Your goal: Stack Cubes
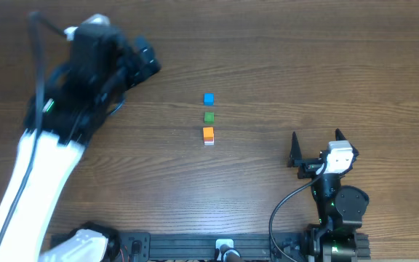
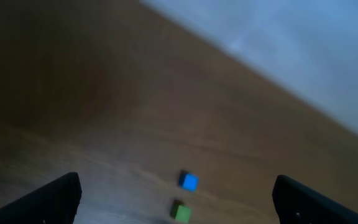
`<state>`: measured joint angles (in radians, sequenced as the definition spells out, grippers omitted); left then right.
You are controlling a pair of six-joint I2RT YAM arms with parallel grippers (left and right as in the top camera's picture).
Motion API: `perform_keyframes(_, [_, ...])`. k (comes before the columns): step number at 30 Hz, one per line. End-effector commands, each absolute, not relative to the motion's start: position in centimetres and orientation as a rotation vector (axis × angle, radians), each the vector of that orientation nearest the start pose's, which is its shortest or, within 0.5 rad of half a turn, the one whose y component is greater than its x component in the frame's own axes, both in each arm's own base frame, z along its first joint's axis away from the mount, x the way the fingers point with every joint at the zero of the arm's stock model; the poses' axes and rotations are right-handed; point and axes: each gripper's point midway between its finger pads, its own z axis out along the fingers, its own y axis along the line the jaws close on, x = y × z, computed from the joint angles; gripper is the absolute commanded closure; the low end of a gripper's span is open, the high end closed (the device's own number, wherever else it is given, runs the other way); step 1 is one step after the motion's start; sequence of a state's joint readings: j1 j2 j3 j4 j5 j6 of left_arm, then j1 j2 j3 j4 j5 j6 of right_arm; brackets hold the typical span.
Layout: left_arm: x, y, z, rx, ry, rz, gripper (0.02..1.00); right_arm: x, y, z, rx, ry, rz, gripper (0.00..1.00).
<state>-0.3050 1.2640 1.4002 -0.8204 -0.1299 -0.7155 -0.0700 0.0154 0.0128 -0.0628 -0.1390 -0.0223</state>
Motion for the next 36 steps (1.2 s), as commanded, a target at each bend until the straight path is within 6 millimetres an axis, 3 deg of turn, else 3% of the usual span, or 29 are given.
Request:
perform_keyframes(1, [31.4,-5.6,32.8,-0.427,2.078,-0.336,0.038,24.6,0.7,15.9,-0.063,1.632,0.047,0.007])
perform_keyframes(6, [27.0,-3.0,32.7,-0.318,1.935,-0.337,0.053,24.6,0.7,15.9,-0.062,1.632,0.047,0.007])
perform_keyframes(11, [22.9,-0.8,30.4,-0.263,1.829,-0.254,0.058,24.6,0.7,15.9,-0.062,1.632,0.047,0.007])
perform_keyframes(15, [21.1,-0.7,28.5,-0.163,1.780,-0.205,0.056,24.6,0.7,15.9,-0.062,1.632,0.047,0.009])
perform_keyframes(25, [21.8,-2.4,24.0,0.016,1.710,-0.222,0.036,24.6,0.7,15.9,-0.062,1.632,0.047,0.009])
perform_keyframes(30, [22.2,-4.1,23.0,0.097,1.643,-0.289,0.025,24.6,0.7,15.9,-0.063,1.632,0.047,0.009])
perform_keyframes(36, [22.5,-4.7,21.5,0.125,1.627,-0.312,0.020,24.6,0.7,15.9,-0.062,1.632,0.047,0.012])
